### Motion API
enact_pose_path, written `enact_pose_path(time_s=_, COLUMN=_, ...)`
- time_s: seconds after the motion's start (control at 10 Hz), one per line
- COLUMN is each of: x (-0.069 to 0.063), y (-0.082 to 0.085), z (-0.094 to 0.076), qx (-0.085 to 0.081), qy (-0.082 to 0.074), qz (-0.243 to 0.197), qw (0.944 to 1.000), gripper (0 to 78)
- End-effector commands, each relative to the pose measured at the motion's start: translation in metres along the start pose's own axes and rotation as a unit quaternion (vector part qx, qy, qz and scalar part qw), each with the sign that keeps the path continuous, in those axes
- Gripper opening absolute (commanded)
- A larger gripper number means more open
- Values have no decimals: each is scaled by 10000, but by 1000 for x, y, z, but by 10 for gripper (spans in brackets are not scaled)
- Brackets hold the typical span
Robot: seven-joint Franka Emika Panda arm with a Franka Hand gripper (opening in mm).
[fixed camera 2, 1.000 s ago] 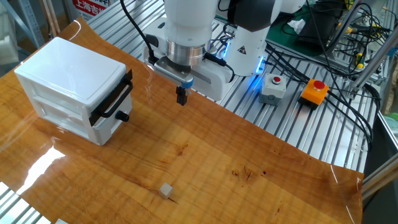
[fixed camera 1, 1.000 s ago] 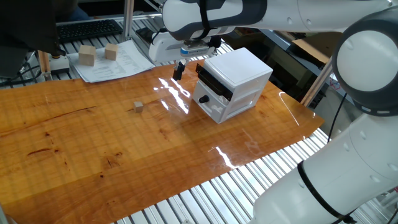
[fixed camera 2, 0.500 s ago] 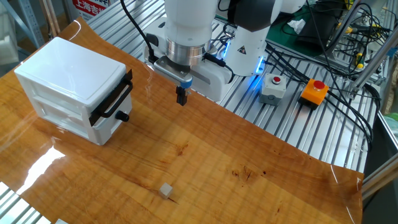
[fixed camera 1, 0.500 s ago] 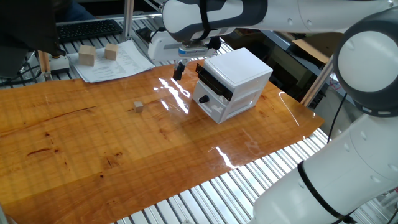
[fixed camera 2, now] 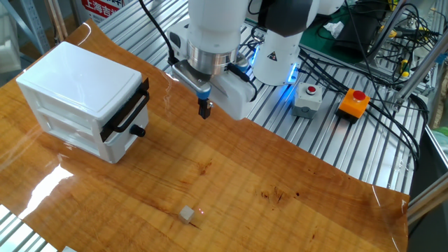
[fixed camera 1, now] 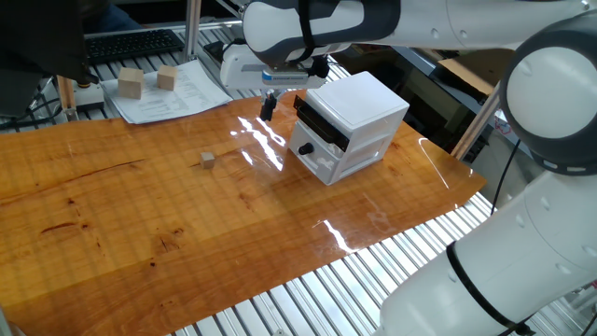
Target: Put things in the drawer
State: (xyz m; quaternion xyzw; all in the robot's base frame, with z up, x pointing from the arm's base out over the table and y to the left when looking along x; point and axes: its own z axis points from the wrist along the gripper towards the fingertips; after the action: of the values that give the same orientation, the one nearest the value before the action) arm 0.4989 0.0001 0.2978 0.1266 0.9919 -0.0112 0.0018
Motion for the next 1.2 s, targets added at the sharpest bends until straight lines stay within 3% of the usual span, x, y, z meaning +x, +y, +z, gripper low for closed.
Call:
enact_pose_path(time_s=0.1, x=-5, y=0, z=0, qx=44, qy=52, qz=-176, qw=9998, gripper=0)
enact_pose_path(time_s=0.7, x=-37, y=6, z=9, qx=55, qy=39, qz=-141, qw=9999, gripper=0)
enact_pose_path(time_s=1.2, x=-57, y=-24, z=26, qx=44, qy=33, qz=-418, qw=9991, gripper=0)
